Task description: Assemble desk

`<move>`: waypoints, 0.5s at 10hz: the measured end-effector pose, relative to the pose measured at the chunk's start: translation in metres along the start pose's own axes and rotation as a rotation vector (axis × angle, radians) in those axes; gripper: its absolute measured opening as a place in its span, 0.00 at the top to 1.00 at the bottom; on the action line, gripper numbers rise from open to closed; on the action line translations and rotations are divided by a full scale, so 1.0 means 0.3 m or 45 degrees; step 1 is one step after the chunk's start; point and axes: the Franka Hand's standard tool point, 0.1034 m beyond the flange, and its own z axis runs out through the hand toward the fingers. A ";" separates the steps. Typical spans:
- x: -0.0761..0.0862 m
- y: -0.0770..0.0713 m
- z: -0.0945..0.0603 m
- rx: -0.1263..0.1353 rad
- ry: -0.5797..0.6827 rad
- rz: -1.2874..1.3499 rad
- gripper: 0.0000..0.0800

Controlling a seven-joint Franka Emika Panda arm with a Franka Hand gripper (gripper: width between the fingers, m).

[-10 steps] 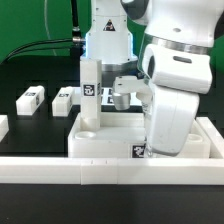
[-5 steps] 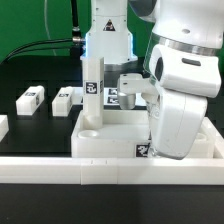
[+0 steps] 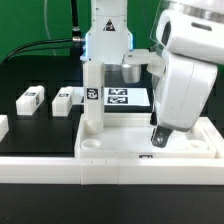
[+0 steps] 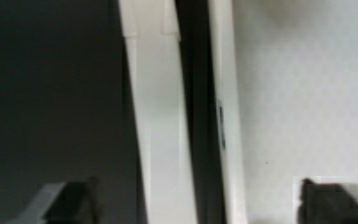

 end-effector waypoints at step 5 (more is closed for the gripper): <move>-0.160 -0.008 -0.072 -0.025 -0.022 0.037 0.19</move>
Offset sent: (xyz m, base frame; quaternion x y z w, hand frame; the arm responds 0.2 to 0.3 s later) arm -0.0112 -0.0358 0.0217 0.0041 0.0147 -0.0414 0.9990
